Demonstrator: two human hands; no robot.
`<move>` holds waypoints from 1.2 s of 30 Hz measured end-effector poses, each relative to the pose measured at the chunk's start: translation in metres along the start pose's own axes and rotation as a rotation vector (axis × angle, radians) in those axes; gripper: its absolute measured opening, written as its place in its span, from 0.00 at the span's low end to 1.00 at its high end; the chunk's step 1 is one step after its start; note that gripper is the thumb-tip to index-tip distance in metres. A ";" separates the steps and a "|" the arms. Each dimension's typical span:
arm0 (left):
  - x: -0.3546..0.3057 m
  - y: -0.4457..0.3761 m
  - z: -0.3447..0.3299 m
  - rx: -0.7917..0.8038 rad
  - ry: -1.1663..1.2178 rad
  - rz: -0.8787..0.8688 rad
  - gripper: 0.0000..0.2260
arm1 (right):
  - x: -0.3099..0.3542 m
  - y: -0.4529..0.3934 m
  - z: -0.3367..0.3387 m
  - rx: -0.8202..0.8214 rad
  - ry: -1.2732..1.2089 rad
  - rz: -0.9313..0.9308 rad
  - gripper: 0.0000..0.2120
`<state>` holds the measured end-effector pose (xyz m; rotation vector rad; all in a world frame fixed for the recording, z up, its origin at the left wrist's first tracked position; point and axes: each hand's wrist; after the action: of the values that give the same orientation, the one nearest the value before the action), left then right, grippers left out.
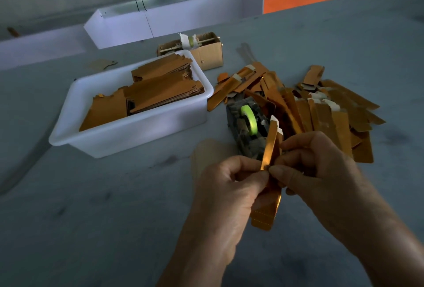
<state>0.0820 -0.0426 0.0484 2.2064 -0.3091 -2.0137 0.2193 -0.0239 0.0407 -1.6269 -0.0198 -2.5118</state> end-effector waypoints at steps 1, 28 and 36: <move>0.000 0.000 0.001 0.001 -0.004 0.001 0.05 | 0.000 0.000 0.000 -0.002 0.014 0.000 0.16; 0.010 0.007 0.004 -0.157 -0.153 -0.155 0.05 | 0.015 0.007 0.001 -0.022 0.368 -0.071 0.23; 0.017 -0.001 0.020 -0.237 -0.318 -0.185 0.09 | 0.001 -0.010 -0.006 0.015 -0.117 -0.107 0.07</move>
<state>0.0638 -0.0454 0.0294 1.8321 0.1046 -2.3593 0.2117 -0.0147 0.0397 -1.8108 -0.1413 -2.4815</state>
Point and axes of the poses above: each hand's wrist, its own y-axis away from the middle knuckle, its own z-axis out of the back of the hand, x = y × z, and after that the axes turned 3 degrees about x, right-handed
